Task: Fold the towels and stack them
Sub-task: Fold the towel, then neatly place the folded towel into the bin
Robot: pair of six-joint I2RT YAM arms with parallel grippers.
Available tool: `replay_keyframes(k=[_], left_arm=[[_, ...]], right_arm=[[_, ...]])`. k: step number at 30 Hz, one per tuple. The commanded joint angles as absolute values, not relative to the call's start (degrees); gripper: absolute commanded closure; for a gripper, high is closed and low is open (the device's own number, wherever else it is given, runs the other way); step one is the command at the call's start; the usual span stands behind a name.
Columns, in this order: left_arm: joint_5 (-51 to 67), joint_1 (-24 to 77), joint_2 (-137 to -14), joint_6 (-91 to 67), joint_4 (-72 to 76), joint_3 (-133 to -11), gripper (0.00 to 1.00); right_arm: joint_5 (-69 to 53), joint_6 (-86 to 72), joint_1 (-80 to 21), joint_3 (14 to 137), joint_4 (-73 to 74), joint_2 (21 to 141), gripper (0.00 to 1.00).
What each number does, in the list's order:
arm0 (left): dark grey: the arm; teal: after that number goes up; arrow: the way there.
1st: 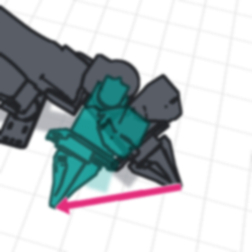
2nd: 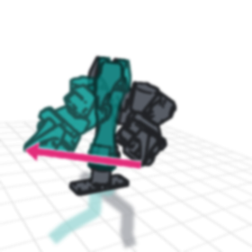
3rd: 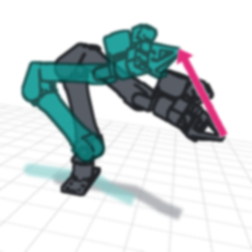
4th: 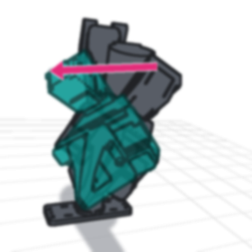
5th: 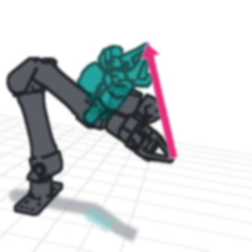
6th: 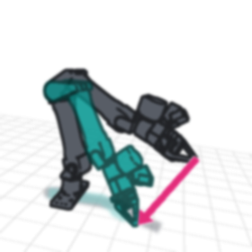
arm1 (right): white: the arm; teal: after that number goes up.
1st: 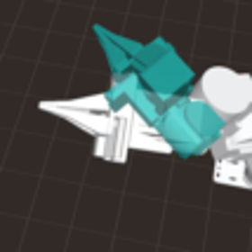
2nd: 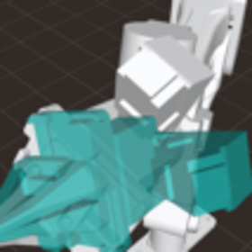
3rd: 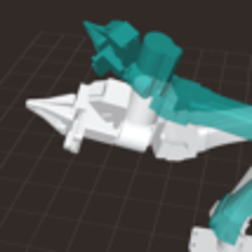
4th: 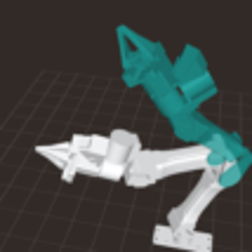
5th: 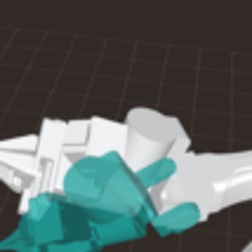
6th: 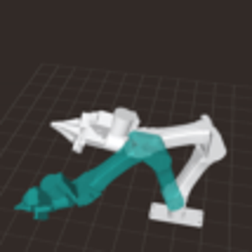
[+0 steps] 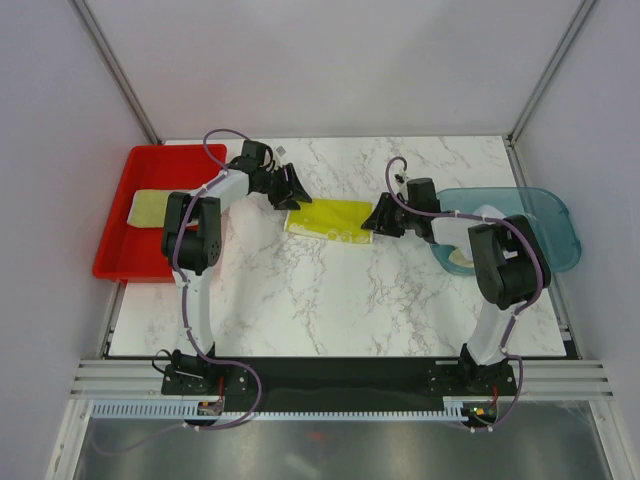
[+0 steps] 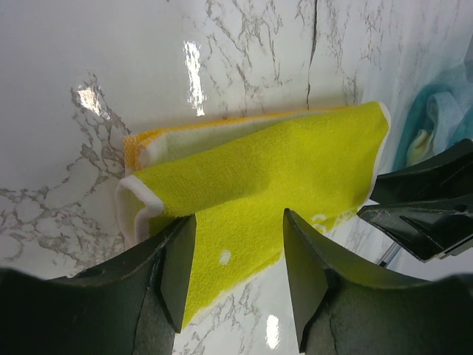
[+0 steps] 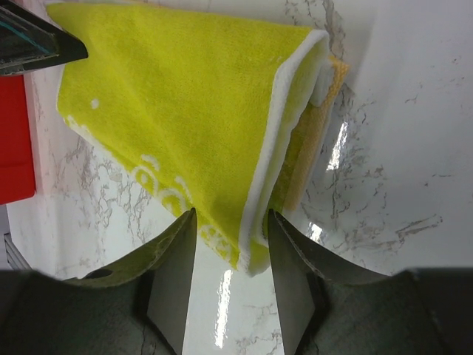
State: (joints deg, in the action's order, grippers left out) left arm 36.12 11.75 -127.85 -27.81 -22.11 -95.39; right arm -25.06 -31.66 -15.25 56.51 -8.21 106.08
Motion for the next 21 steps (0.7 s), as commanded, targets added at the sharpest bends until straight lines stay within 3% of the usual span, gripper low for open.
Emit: replay_keyframes(k=[1, 4, 5, 8, 11, 13, 16, 21], left_arm=[[36.48, 11.78, -128.06, -28.12, -20.30, -96.94, 0.42], [36.04, 11.69, -128.23, -28.21, -20.30, -96.94, 0.42], [35.86, 11.69, -128.32, -28.30, -20.30, -97.03, 0.42], [34.98, 11.69, -128.76, -28.48, -20.30, -97.03, 0.40], [35.07, 11.69, -129.20, -28.48, -20.48, -97.65, 0.39], [35.07, 11.69, -129.03, -28.48, -20.57, -98.17, 0.38], [36.20, 11.69, -127.80, -28.56, -20.74, -98.70, 0.37], [36.56, 11.60, -124.72, -28.21, -21.79, -99.32, 0.36]], right_arm=[[-27.33, -31.37, -14.94, 56.43, -11.68, 107.23, 0.49], [-27.95, -32.08, -14.51, 54.32, -13.79, 106.97, 0.58], [-27.78, -32.60, -14.15, 52.75, -15.19, 106.61, 0.67], [-25.49, -33.66, -13.27, 50.02, -16.00, 105.03, 0.80], [-24.35, -33.31, -13.27, 49.75, -14.86, 105.03, 0.84], [-24.52, -33.57, -13.27, 49.83, -14.42, 104.86, 0.83], [-24.52, -34.01, -13.27, 49.75, -13.89, 102.67, 0.69], [-20.75, -32.35, -13.27, 53.78, -4.32, 98.71, 0.64]])
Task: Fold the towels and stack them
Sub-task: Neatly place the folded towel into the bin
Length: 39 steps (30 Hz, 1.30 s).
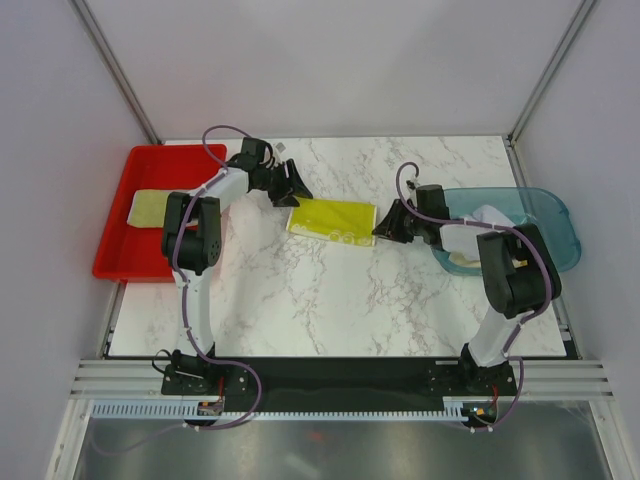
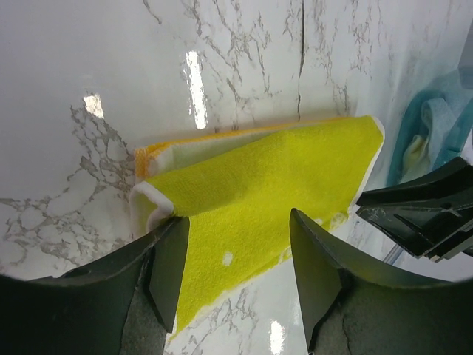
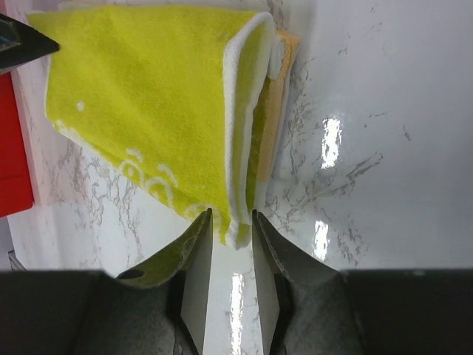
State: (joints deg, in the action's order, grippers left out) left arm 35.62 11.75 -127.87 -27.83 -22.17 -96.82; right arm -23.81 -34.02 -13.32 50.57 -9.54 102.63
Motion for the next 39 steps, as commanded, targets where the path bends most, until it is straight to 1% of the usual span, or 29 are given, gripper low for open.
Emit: replay_keyframes(k=[1, 5, 7, 9, 14, 16, 19, 21, 24, 31, 36, 39], left_arm=[[37.08, 11.60, -124.28, -28.30, -21.80, -99.23, 0.36], [37.62, 11.69, -122.96, -28.48, -21.88, -97.56, 0.36], [37.79, 11.69, -122.78, -28.04, -21.88, -96.60, 0.36], [37.53, 11.78, -122.61, -27.60, -21.80, -95.80, 0.36], [37.53, 11.78, -124.18, -27.33, -21.45, -96.94, 0.36], [37.26, 11.69, -125.50, -27.60, -21.53, -97.56, 0.36], [37.53, 11.69, -128.66, -27.95, -21.45, -98.79, 0.36], [36.92, 11.60, -130.59, -27.60, -21.36, -99.49, 0.36], [35.08, 11.43, -131.83, -26.81, -21.36, -100.19, 0.36], [33.14, 10.99, -133.33, -25.93, -21.45, -101.51, 0.34], [35.41, 10.63, -131.75, -26.36, -21.71, -103.36, 0.30], [35.60, 10.63, -128.51, -26.46, -22.23, -103.36, 0.28]], right_arm=[[-20.05, -32.00, -13.27, 55.18, -3.26, 97.83, 0.64], [-16.53, -31.55, -13.27, 59.48, 2.35, 97.56, 0.67], [-17.22, -31.46, -13.27, 61.25, 2.64, 98.78, 0.69], [-18.10, -31.99, -13.27, 63.89, 1.94, 99.66, 0.72], [-23.72, -34.89, -13.45, 69.42, -3.15, 106.25, 0.72], [-23.47, -36.47, -13.36, 70.40, -4.21, 109.75, 0.72], [-22.25, -37.18, -13.27, 69.36, -5.80, 113.11, 0.72], [-17.68, -36.74, -13.19, 67.42, -7.64, 113.47, 0.72], [-14.07, -35.69, -12.92, 64.78, -9.31, 114.08, 0.72], [-10.38, -33.93, -12.92, 63.20, -9.58, 114.96, 0.73], [-10.72, -35.59, -12.92, 60.74, -12.39, 113.82, 0.73], [-16.07, -35.51, -12.83, 61.61, -13.53, 113.91, 0.71]])
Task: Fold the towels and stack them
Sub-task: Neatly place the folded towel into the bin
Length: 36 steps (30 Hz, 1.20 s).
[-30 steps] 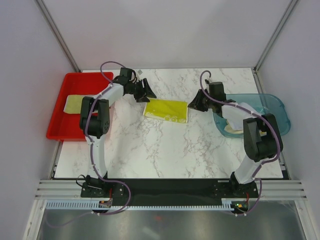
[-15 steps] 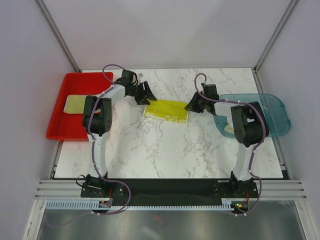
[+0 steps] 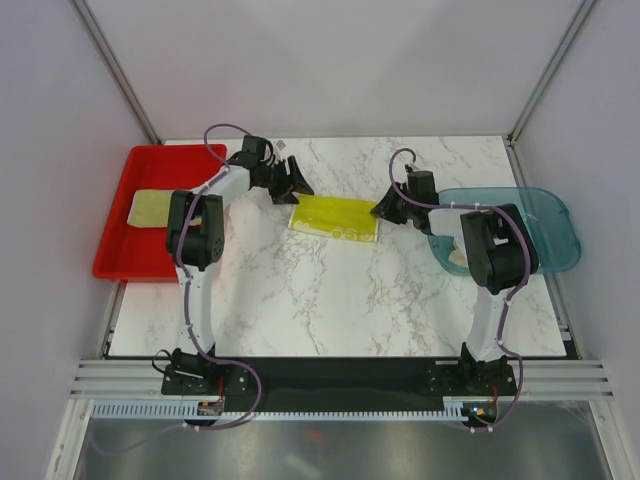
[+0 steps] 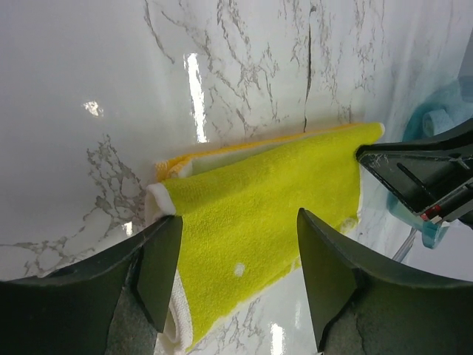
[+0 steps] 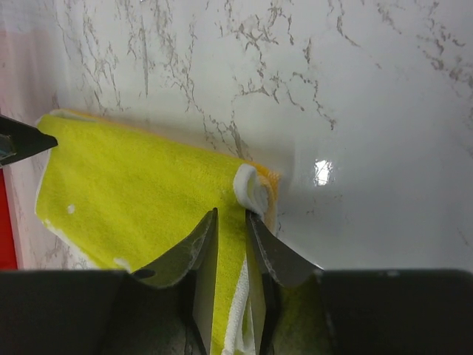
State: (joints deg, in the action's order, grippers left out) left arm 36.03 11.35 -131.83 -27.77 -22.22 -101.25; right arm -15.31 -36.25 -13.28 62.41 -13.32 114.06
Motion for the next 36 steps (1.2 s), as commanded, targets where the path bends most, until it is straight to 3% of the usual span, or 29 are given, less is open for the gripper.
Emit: replay_keyframes(k=[1, 10, 19, 26, 36], left_arm=[[34.99, 10.63, -127.10, -26.11, -22.67, -103.10, 0.28], [32.34, 12.39, -114.79, -23.29, -23.38, -89.67, 0.28], [30.16, 14.68, -116.28, -26.37, -17.31, -79.38, 0.30], [20.23, 14.41, -116.46, -28.12, -20.21, -77.52, 0.30], [22.05, 13.80, -110.38, -25.58, -26.36, -83.14, 0.27]], right_arm=[[-17.48, -35.25, -12.92, 62.48, -13.36, 113.65, 0.70], [-24.16, -33.74, -12.83, 65.65, -6.95, 106.88, 0.67], [-30.32, -36.12, -13.27, 58.64, -13.18, 109.42, 0.67], [-28.04, -32.09, -12.92, 56.16, -11.96, 112.23, 0.68], [-29.26, -25.75, -12.66, 57.22, -8.53, 112.59, 0.70]])
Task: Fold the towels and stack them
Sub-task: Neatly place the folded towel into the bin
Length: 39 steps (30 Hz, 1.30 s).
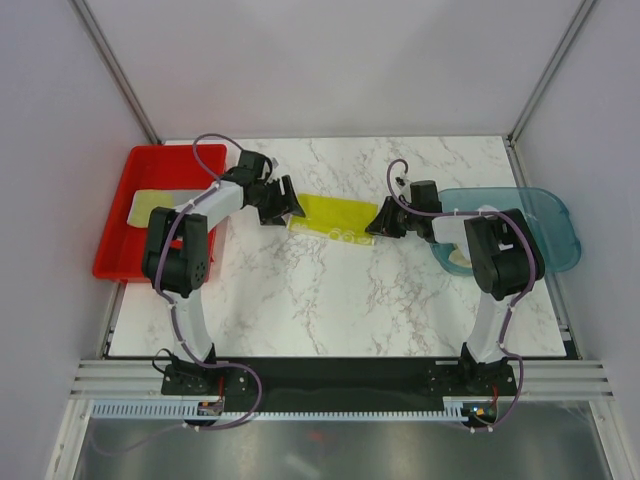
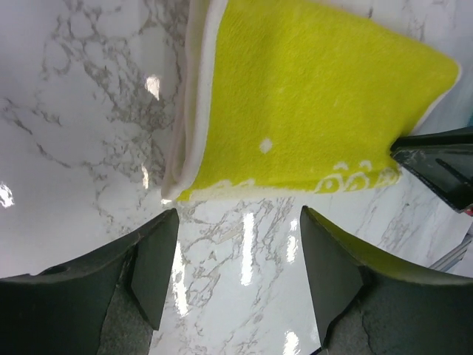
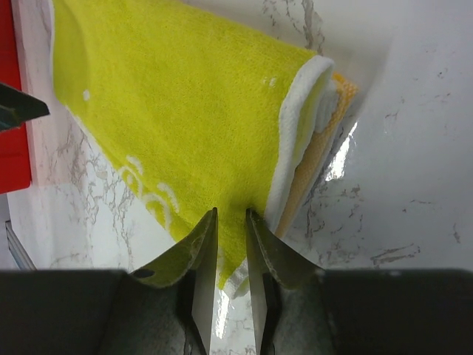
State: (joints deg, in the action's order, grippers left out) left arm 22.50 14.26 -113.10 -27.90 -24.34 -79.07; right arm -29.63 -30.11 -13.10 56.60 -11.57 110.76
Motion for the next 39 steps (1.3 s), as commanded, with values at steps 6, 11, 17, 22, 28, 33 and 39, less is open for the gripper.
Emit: replay_keyframes(k=[6, 11, 17, 22, 28, 33, 39], left_arm=[[24.43, 13.45, -118.91, -20.13, -28.04, -89.64, 0.25], [22.15, 13.36, -123.91, -18.37, -29.09, -92.89, 0.25], [22.84, 13.36, -127.87, -17.23, -29.18, -96.15, 0.26], [23.82, 13.36, -129.73, -18.02, -29.27, -96.24, 0.33], [24.34, 13.71, -130.86, -18.89, -29.09, -95.36, 0.46], [24.61, 15.20, -130.52, -19.42, -28.39, -94.22, 0.40], [24.17, 15.73, -130.60, -20.65, -27.42, -93.43, 0.41]], right_arm=[[-29.97, -25.40, -12.22, 57.39, -8.00, 112.85, 0.76], [-29.44, -24.96, -11.87, 56.60, -7.65, 112.76, 0.77], [-29.35, -24.70, -11.87, 56.34, -7.56, 111.80, 0.77], [-29.71, -25.13, -11.78, 57.21, -6.51, 109.43, 0.74], [-31.02, -28.74, -11.87, 58.10, -6.33, 101.36, 0.61], [-32.34, -30.85, -11.86, 58.97, -5.98, 94.58, 0.43], [-32.34, -31.29, -11.87, 59.94, -4.31, 89.56, 0.42]])
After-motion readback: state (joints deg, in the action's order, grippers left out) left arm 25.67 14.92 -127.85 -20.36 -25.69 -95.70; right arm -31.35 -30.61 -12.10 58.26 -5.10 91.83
